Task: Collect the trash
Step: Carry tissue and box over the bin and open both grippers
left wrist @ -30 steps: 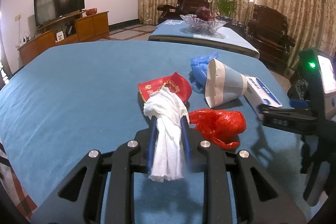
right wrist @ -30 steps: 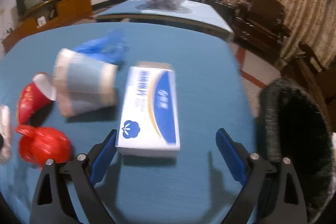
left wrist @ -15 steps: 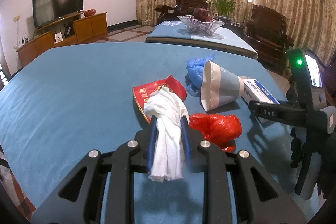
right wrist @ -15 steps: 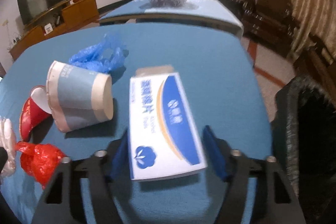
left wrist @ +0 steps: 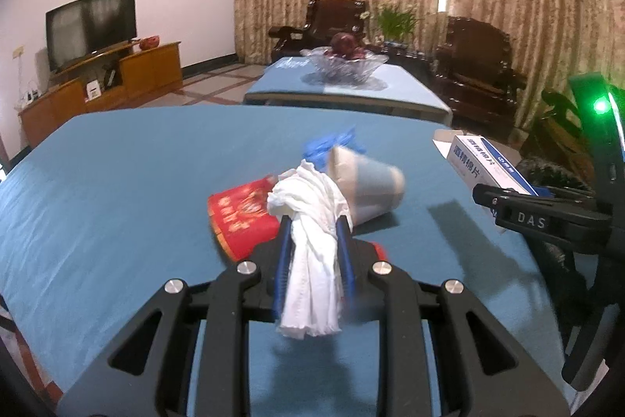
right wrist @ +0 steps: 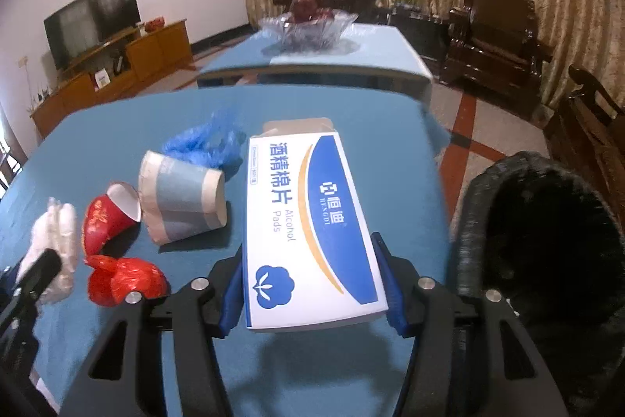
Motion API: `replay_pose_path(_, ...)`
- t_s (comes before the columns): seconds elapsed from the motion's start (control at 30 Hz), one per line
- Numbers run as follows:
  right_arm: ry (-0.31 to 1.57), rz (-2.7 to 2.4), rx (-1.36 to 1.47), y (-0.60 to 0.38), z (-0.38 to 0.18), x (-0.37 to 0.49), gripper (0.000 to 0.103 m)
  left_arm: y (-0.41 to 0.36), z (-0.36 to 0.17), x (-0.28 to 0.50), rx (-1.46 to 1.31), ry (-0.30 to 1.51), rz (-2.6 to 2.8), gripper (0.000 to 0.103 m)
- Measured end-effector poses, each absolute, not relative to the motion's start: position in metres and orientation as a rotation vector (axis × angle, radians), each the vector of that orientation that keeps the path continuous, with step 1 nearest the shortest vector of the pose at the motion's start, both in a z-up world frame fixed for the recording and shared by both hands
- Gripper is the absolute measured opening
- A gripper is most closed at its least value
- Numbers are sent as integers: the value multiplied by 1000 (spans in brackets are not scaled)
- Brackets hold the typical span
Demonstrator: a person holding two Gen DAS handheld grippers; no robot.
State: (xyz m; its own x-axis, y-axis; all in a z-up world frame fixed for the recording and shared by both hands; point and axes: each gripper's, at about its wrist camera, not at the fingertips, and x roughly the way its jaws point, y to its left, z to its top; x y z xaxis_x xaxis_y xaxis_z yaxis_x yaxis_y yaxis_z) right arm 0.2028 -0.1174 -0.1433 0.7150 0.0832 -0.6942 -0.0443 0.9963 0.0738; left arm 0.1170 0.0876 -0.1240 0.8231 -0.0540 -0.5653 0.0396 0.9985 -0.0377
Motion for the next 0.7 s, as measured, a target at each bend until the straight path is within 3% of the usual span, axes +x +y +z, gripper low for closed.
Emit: replay_pose_path(0.7, 685, -161, 89, -259, -98, 134, 57, -71, -94, 122, 11, 522, -361, 22)
